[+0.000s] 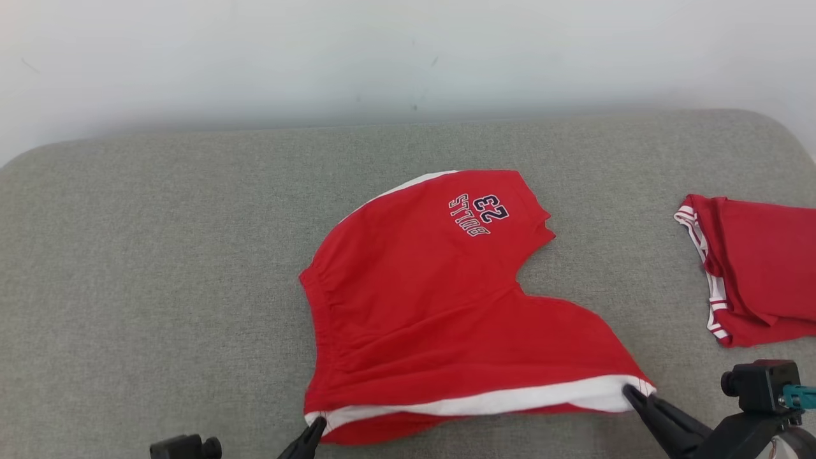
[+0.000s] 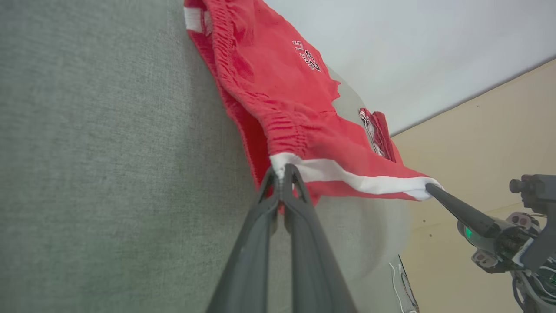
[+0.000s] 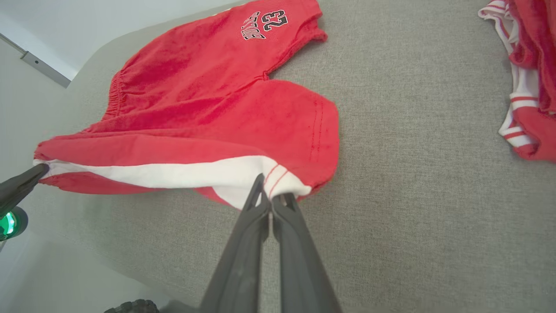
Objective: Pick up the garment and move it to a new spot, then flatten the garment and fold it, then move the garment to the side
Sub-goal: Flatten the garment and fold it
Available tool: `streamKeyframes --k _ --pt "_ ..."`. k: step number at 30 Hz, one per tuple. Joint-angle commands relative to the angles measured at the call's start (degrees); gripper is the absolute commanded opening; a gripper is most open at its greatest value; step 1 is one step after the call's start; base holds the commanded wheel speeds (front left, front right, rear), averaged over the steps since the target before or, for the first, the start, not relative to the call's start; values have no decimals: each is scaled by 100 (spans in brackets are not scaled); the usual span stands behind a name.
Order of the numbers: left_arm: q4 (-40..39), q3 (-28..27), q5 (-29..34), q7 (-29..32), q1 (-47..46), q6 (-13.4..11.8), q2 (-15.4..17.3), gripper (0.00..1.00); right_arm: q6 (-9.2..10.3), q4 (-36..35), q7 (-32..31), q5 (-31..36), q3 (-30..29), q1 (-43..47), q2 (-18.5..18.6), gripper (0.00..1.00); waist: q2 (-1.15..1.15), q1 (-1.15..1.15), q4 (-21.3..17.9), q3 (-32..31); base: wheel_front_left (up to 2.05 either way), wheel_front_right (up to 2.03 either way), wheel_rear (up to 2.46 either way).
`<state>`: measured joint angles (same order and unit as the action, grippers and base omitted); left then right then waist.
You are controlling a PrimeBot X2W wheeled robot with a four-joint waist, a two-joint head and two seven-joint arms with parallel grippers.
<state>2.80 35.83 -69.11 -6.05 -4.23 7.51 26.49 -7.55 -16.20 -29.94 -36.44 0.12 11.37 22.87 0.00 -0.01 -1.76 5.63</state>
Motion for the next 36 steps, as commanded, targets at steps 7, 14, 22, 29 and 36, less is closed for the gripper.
streamKeyframes --k 7,14,22,29,36 --pt "-165 86 -395 419 399 -25 337 0 15 -256 -945 -302 -389 486 -287 0 0 1 -33 -18 0 0 0" --pt "-441 149 -536 680 690 -166 588 0 15 -612 -1823 -425 -1001 1018 -754 0 0 1 -28 -101 0 0 0" --pt "-935 262 -770 1036 1065 -404 871 0 15 -1235 -2972 -411 -1705 1643 -1558 0 0 1 -43 -156 0 0 0" --pt "-1161 156 -616 818 1166 -568 931 0 15 -1620 -3020 -173 -1862 1458 -1728 0 0 1 -55 -160 0 0 0" --pt "-1043 65 -140 545 444 -394 698 0 15 -1151 -1929 -76 -1180 236 -700 0 0 1 42 -21 0 0 0"
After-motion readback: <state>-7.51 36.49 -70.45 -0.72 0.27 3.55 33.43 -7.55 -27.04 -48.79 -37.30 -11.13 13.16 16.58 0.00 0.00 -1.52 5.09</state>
